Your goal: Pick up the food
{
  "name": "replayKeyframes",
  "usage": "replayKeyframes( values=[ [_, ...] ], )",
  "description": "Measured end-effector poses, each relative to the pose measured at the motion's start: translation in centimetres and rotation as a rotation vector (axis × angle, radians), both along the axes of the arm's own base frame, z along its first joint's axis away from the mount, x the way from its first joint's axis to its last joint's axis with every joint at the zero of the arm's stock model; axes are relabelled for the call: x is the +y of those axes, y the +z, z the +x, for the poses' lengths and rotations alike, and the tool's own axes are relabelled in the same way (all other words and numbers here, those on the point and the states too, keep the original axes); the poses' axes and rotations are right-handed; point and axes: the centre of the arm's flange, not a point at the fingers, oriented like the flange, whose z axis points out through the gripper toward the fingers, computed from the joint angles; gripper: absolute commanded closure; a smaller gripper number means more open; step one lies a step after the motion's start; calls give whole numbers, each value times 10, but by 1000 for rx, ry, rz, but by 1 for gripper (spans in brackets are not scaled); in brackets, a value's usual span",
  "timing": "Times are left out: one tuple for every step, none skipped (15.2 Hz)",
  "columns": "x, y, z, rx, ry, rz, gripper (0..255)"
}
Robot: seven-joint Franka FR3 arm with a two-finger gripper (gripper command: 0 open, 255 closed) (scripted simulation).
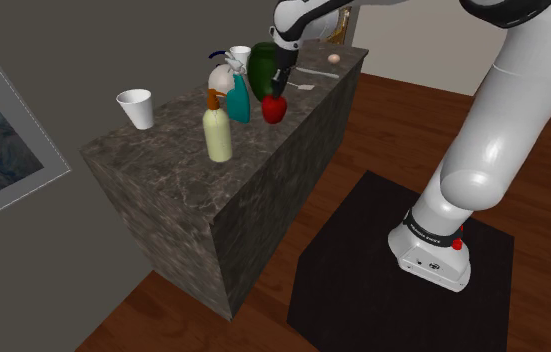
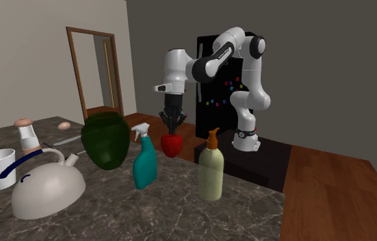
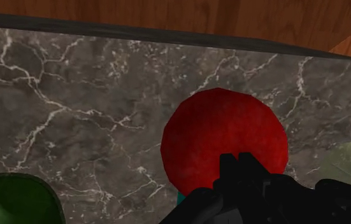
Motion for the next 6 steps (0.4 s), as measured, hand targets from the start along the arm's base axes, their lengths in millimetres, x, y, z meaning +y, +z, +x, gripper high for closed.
replayKeyframes(
  values=[
    [0, 6, -1, 0, 0, 0, 255],
    [1, 11, 0, 0, 0, 0, 255],
    [1, 16, 0, 0, 0, 0, 255],
    [1, 20, 0, 0, 0, 0, 255],
    [0, 27, 1, 0, 0, 0, 255],
    [1, 30, 0, 0, 0, 0, 255]
  ],
)
